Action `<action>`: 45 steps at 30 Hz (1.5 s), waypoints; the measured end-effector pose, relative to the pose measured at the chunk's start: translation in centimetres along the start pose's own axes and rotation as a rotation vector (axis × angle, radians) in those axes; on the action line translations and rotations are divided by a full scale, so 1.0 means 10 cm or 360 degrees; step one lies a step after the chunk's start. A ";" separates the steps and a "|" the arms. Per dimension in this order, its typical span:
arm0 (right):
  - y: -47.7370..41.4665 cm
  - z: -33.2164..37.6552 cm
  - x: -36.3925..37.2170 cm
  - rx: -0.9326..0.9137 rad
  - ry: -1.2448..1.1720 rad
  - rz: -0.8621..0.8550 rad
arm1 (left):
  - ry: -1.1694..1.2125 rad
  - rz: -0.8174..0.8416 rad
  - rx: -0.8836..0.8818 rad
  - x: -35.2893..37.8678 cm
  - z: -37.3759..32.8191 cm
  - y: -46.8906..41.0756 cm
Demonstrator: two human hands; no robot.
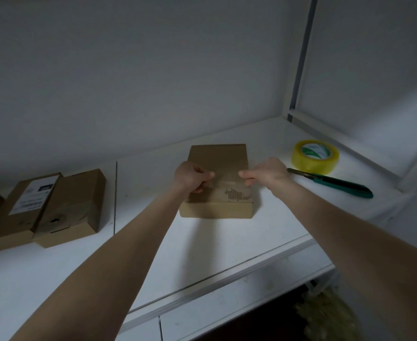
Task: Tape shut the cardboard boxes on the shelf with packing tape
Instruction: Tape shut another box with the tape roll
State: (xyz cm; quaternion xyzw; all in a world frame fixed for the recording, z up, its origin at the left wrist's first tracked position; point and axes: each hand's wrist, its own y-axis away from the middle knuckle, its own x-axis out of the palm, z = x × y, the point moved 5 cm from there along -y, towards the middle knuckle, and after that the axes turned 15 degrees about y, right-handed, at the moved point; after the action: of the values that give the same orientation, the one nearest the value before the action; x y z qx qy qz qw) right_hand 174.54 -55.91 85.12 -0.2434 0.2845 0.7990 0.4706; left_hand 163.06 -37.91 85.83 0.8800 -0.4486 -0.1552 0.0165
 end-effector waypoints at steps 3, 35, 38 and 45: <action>0.01 -0.03 0.02 0.0001 0.0218 -0.0027 | -0.0226 0.0029 0.0034 0.04 0.00 0.03; 0.13 -0.12 0.02 -0.0009 0.1092 0.0013 | -0.0946 0.0057 0.0034 0.09 -0.06 0.08; 0.14 -0.21 -0.07 0.0005 0.1032 -0.0175 | -0.1216 -0.0114 0.0287 0.04 -0.04 0.13; 0.49 0.04 0.32 -0.1153 0.1467 0.0049 | -0.1687 0.0535 0.1069 0.41 0.23 0.40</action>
State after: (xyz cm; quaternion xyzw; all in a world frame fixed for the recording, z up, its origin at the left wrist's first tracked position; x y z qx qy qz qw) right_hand 168.71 -55.61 84.38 -0.7070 0.1721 0.6637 0.1734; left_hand 161.52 -43.33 83.22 0.5591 -0.5517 -0.4151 -0.4591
